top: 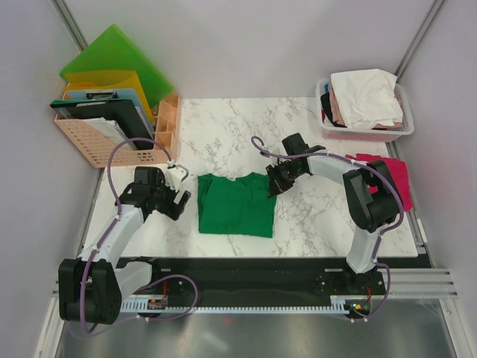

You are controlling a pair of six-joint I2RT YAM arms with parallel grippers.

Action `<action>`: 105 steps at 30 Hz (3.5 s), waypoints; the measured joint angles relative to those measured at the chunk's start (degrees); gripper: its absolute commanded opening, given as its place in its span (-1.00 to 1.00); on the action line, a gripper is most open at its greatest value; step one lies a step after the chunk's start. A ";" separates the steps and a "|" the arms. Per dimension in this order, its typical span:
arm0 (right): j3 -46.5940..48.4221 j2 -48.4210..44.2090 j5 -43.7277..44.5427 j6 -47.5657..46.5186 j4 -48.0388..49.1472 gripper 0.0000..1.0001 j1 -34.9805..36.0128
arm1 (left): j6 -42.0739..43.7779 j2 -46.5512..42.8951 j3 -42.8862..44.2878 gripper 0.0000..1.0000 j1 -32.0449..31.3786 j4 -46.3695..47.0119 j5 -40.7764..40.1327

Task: Fold and stack the t-shirts
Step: Smooth out wrinkles on the folded tshirt

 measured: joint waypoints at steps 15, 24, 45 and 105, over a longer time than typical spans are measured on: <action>2.40 -7.41 -5.73 -2.73 -7.96 -0.75 8.63 | 0.00 2.64 -0.02 1.00 -0.02 1.99 -0.02; 1.75 -7.37 -8.15 -7.26 -12.76 0.46 10.58 | 0.00 3.43 -0.02 1.00 -0.02 2.73 -0.17; 2.95 -0.42 -5.33 -11.10 -11.69 0.30 2.78 | 0.09 3.41 -0.87 1.00 -0.02 3.37 -0.33; 10.69 1.84 14.91 -10.54 -0.70 0.60 6.73 | 0.15 2.16 -2.49 1.00 -0.04 3.98 -0.33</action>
